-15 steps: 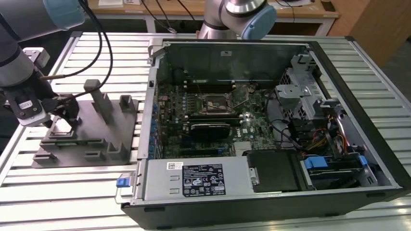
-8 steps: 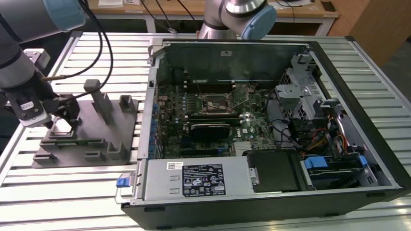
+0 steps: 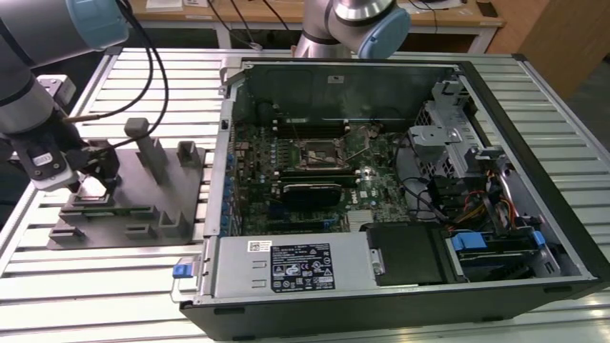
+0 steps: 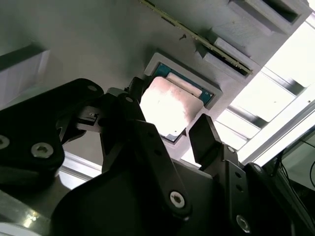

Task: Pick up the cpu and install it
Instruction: 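Pick up the cpu and move it towards the insertion slot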

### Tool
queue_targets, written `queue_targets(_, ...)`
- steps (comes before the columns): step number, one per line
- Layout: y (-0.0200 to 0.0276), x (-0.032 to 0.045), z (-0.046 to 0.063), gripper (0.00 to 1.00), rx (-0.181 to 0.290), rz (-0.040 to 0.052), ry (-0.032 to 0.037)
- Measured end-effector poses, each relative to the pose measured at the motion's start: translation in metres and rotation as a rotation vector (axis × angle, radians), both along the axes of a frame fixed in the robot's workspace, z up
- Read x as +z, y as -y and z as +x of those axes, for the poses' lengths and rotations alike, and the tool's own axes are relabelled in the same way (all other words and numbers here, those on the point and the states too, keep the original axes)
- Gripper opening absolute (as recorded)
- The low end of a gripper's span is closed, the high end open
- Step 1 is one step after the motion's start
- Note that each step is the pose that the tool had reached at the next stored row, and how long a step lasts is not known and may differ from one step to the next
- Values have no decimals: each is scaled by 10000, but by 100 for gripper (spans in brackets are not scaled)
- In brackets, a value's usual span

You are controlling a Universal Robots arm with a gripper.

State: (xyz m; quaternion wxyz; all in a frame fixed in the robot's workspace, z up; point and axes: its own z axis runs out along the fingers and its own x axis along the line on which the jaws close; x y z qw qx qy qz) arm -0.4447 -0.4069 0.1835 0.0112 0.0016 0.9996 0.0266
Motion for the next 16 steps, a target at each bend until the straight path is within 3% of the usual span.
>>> queue_targets(16, -1, -9, 5, 63, 88, 0, -1)
